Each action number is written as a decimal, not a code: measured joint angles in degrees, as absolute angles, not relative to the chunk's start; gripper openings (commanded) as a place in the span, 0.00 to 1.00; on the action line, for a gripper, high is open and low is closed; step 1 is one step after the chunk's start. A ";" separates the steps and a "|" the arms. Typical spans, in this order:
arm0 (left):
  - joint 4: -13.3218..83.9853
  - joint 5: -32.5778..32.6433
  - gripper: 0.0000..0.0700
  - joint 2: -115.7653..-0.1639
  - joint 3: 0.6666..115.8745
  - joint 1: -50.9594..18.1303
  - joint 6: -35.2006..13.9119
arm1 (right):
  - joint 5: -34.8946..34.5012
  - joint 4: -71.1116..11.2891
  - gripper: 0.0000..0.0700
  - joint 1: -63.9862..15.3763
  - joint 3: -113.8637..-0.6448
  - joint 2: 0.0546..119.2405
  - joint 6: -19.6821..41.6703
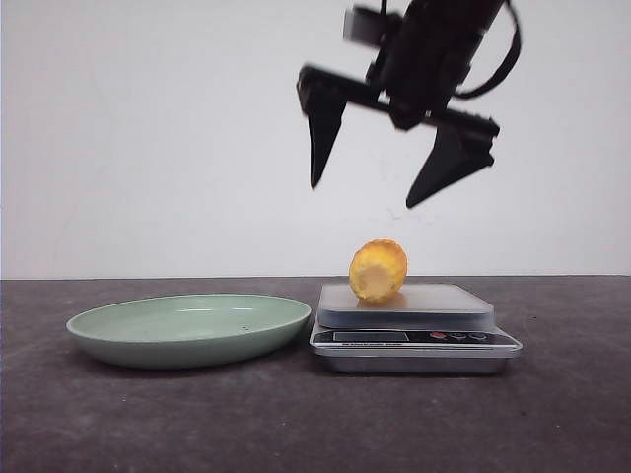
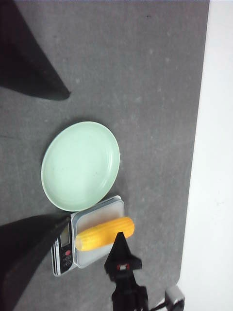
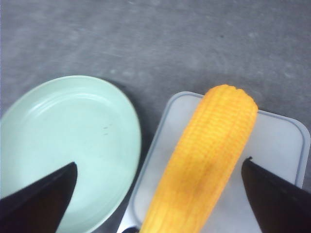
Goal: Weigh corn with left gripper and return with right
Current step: 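Move the right gripper down over the corn and close on it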
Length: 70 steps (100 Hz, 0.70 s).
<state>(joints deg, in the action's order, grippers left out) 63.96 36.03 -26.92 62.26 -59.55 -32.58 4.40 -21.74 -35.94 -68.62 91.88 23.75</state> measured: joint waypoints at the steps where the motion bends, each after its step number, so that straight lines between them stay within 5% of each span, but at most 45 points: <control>1: 64.05 36.03 0.62 -26.92 62.26 -59.55 -32.58 | 4.60 -21.78 0.97 -35.94 -68.66 92.09 23.88; 12: 64.40 36.03 0.62 -26.92 62.26 -59.55 -32.58 | 5.93 -22.57 0.88 -35.88 -68.71 94.39 24.73; 45: 64.79 37.21 0.62 -26.92 62.26 -59.55 -32.51 | 6.00 -23.22 0.87 -35.62 -68.71 98.28 27.51; 57: 66.46 38.37 0.62 -26.92 62.26 -59.55 -32.49 | 6.00 -24.40 0.65 -35.62 -68.71 98.30 28.80; 70: 67.13 38.89 0.62 -26.92 62.26 -59.55 -32.49 | 6.00 -25.56 0.61 -35.59 -68.71 98.30 29.21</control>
<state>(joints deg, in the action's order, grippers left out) 67.13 38.89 -26.92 62.26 -59.55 -32.49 6.00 -25.56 -35.59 -68.71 98.30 29.21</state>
